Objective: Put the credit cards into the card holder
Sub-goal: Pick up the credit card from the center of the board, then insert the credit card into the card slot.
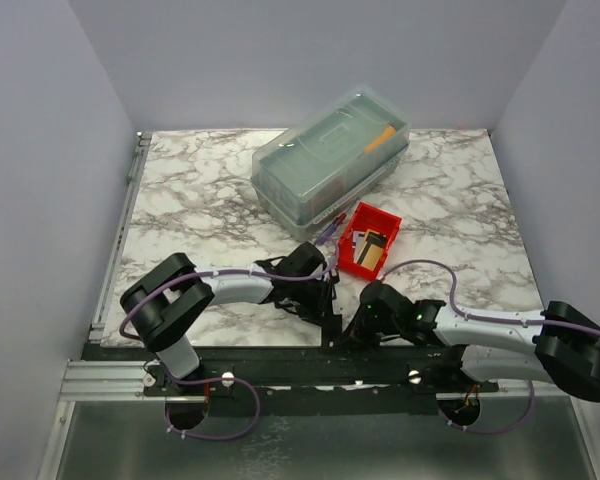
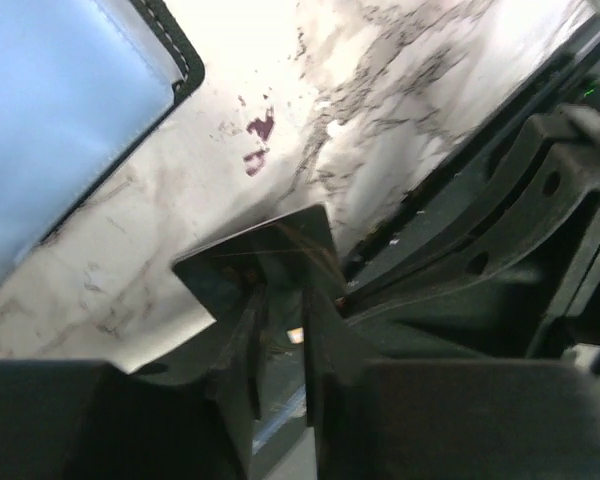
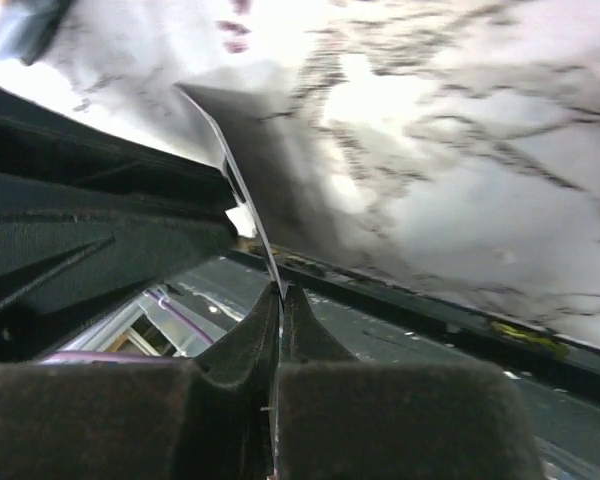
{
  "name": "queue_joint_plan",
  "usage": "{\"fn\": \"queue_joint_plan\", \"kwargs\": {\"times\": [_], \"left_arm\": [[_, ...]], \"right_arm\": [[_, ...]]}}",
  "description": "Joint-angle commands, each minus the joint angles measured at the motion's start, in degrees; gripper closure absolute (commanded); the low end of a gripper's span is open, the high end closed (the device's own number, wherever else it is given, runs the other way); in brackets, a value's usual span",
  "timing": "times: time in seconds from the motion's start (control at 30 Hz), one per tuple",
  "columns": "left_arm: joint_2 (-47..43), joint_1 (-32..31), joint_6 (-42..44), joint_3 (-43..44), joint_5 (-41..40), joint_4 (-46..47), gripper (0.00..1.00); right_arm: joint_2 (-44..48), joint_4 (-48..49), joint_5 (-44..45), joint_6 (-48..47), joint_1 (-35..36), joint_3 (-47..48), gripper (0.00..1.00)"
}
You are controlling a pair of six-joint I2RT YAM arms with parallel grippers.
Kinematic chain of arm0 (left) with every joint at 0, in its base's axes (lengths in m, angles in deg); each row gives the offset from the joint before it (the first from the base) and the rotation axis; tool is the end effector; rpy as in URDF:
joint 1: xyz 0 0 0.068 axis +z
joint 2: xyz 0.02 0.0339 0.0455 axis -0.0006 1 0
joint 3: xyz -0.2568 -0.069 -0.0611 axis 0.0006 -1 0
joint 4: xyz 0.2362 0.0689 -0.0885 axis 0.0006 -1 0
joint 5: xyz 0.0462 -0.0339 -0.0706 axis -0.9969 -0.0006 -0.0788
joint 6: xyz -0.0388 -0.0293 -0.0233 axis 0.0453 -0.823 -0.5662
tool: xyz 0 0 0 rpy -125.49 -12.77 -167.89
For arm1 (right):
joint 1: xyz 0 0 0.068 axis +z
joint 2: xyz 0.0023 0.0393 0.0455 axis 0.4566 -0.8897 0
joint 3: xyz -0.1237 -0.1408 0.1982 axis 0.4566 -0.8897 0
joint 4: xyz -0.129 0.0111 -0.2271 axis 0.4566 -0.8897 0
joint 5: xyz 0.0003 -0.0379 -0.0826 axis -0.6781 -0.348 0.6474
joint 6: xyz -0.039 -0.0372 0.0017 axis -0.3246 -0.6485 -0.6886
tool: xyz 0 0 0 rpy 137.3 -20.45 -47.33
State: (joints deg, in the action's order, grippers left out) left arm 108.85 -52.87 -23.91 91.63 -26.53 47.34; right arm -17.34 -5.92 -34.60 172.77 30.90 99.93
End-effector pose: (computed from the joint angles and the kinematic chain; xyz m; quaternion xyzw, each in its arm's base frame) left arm 0.1701 -0.2530 0.1353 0.1375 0.9172 -0.3737 0.0103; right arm 0.0948 0.1629 0.1286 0.1945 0.9272 0.3188 0.0266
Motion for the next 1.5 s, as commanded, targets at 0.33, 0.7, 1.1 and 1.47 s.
{"fn": "queue_joint_plan", "kwargs": {"times": [0.33, 0.7, 1.1, 1.47], "left_arm": [[-22.64, 16.83, -0.07, 7.6, 11.34, -13.97, 0.46], [-27.67, 24.56, 7.78, 13.48, 23.3, -14.39, 0.4], [-31.12, 24.71, 5.7, 16.1, 25.67, -11.61, 0.36], [-33.39, 24.67, -5.07, 10.67, 33.91, 9.79, 0.39]], "right_arm": [[6.81, -5.79, 8.66, -16.38, -0.05, 10.59, 1.0], [12.73, -4.21, 15.67, -35.06, -0.06, 24.98, 1.0], [16.25, 4.39, 10.99, -40.9, -0.06, 26.04, 1.0], [20.56, 10.41, 7.61, -40.37, -0.03, 22.4, 1.0]]}}
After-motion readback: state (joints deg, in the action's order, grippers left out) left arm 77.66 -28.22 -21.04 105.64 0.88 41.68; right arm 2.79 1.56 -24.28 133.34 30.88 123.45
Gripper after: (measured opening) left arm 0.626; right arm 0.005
